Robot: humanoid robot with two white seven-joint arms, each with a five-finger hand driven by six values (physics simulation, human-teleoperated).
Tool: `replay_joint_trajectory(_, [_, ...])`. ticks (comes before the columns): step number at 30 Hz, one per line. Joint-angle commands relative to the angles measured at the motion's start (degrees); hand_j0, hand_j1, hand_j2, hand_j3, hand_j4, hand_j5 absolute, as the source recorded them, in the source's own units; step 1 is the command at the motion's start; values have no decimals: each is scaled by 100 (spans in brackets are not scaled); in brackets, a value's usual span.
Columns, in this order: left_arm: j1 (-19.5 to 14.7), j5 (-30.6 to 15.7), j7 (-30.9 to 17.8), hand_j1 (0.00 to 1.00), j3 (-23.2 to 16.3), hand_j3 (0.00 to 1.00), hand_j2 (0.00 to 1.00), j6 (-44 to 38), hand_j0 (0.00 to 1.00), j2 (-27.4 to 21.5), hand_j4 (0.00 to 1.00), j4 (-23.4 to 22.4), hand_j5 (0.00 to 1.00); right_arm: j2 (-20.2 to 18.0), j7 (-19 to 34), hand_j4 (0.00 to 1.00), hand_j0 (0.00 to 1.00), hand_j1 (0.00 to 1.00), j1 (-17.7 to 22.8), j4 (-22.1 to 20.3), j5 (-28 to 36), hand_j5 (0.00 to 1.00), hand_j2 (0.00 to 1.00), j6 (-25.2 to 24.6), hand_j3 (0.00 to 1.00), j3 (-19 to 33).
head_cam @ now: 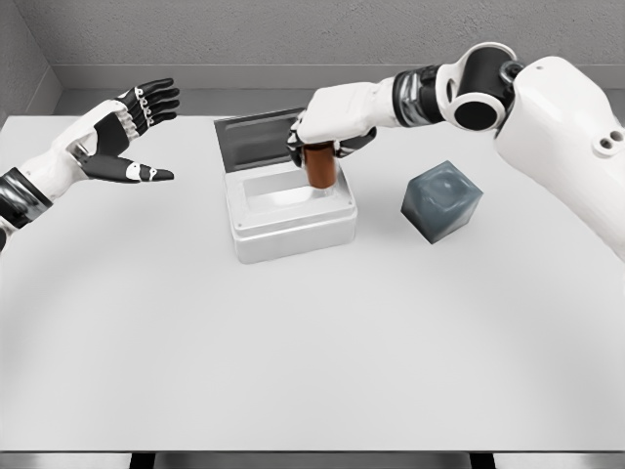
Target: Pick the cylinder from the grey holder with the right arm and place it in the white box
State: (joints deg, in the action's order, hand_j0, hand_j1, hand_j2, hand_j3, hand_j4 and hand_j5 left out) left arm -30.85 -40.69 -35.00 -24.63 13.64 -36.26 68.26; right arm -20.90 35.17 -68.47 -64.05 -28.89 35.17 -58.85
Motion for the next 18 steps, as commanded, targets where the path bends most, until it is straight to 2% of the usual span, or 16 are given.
replay_joint_trajectory(1, [0,-36,0,100,2,100,100,-2,100,-4,100,3,100,15,-17,99,99,99,0,-3,-38,99,99,-17,99,22])
replay_joint_trajectory(9, [-9,-36,0,100,2,100,100,-2,100,-4,100,3,100,-20,-17,99,99,99,-18,-90,-3,99,99,-17,99,57])
replay_joint_trajectory(13, [-88,-36,0,100,-121,100,100,-2,100,127,100,-6,100,-564,-17,99,99,99,35,-951,32,99,99,-17,99,101])
replay_joint_trajectory(15, [-193,-36,0,100,-209,100,100,-2,100,285,100,-173,100,-1100,-17,99,99,99,167,-1584,59,99,99,-17,99,241])
replay_joint_trajectory(16, [-228,-36,0,100,-270,100,100,-2,100,330,100,-217,100,-1496,-17,99,99,99,351,-1962,67,99,99,-17,99,646])
replay_joint_trajectory(18, [-272,-27,0,100,-323,100,100,-2,100,417,100,-278,100,-2006,-17,99,99,99,624,-2446,76,99,99,-17,99,901])
